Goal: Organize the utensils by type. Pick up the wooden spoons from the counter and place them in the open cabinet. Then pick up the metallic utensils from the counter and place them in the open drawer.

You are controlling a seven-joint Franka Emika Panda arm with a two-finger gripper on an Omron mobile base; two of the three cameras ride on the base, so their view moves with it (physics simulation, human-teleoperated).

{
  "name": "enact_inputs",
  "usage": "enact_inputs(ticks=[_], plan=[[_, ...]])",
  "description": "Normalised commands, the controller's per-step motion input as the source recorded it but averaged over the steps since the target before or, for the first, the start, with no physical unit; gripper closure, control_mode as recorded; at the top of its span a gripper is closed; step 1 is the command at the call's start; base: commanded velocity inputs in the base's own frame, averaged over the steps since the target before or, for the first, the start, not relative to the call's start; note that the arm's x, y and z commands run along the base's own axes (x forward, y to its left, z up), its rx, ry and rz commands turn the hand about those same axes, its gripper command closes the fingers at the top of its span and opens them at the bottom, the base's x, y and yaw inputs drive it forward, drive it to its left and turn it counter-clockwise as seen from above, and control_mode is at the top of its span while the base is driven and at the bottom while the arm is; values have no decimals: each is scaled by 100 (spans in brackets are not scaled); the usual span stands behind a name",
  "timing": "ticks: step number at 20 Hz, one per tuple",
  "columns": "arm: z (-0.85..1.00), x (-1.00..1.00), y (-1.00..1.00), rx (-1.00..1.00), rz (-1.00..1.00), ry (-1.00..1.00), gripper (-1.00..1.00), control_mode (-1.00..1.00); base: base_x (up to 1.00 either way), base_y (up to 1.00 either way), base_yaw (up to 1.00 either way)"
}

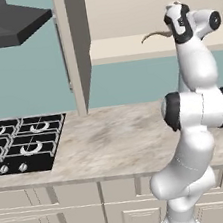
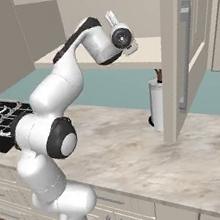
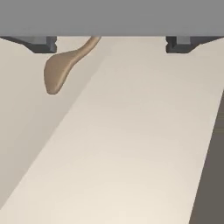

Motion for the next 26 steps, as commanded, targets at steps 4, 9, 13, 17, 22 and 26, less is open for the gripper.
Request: enact_inputs(ticks=[4, 9, 13, 17, 22, 26], plan=[[0, -100, -12, 1, 0, -32, -100, -100, 0, 0, 0], [0, -100, 3, -6, -1, -13, -100, -100, 0, 0, 0], [0, -100, 35, -32, 0, 0, -100, -100, 0, 0, 0], [0, -100, 27, -45, 3, 0, -100, -100, 0, 0, 0], [0, -100, 26, -56, 4, -1, -100, -100, 0, 0, 0], [-1, -100, 48, -75, 1, 1, -100, -100, 0, 0, 0]])
